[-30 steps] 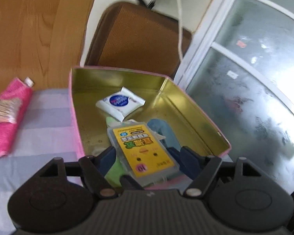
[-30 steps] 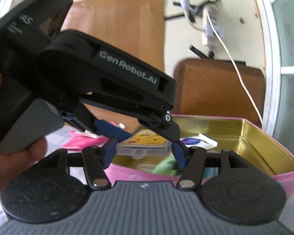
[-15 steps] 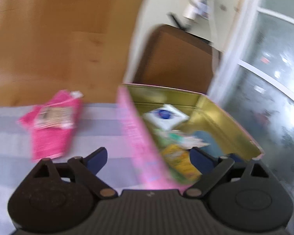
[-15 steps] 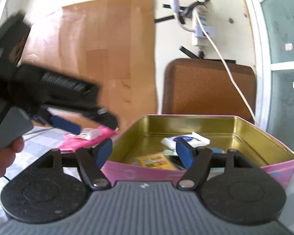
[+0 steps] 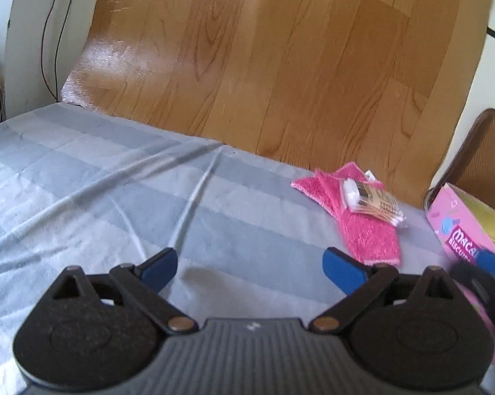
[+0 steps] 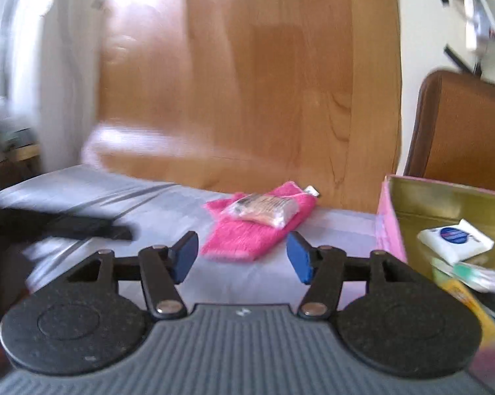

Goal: Organize soft objects
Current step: 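Grasp the clear cotton-swab bag with the right gripper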

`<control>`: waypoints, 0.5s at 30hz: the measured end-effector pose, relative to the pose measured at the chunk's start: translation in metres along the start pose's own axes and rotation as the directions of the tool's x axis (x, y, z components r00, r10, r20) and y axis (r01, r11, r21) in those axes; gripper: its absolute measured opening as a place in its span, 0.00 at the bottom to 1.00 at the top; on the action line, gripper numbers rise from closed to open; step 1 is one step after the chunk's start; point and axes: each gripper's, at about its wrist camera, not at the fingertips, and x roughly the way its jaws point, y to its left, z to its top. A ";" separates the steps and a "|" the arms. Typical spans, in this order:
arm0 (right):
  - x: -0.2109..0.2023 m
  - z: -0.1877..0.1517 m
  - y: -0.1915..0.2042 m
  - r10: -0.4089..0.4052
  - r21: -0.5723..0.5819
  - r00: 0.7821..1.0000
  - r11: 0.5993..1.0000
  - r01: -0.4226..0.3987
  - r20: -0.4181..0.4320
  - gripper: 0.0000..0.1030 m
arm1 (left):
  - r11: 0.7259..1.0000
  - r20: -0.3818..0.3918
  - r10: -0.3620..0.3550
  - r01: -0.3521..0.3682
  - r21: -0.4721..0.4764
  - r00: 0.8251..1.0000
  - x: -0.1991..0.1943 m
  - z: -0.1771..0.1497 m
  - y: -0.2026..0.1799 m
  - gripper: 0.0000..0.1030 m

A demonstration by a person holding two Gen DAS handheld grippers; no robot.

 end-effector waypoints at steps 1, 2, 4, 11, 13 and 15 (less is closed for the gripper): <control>0.020 0.008 -0.001 -0.026 0.025 1.000 0.999 0.026 -0.014 0.65 | 1.000 0.011 0.002 -0.002 -0.010 1.000 -0.001 0.000 0.001 0.95; 0.036 0.013 -0.002 -0.041 0.050 0.999 0.998 0.043 -0.031 0.68 | 1.000 0.015 -0.005 0.005 -0.012 1.000 -0.002 0.000 0.001 0.96; 0.068 0.025 -0.004 -0.067 0.107 0.995 0.991 0.075 -0.078 0.76 | 1.000 0.035 -0.023 0.023 -0.008 0.999 -0.005 -0.001 0.000 0.97; 0.140 0.027 -0.008 -0.092 0.130 0.965 0.984 0.126 -0.244 0.69 | 0.998 0.048 -0.056 0.056 0.001 0.997 -0.004 -0.001 0.003 0.98; 0.126 0.023 -0.002 -0.125 0.058 0.971 0.989 0.139 -0.202 0.62 | 0.998 0.049 -0.060 0.059 0.011 0.997 -0.003 0.000 0.001 0.99; 0.113 0.019 -0.003 -0.122 0.043 0.974 0.990 0.132 -0.189 0.62 | 0.998 0.048 -0.062 0.062 0.011 0.997 -0.002 0.000 0.001 0.99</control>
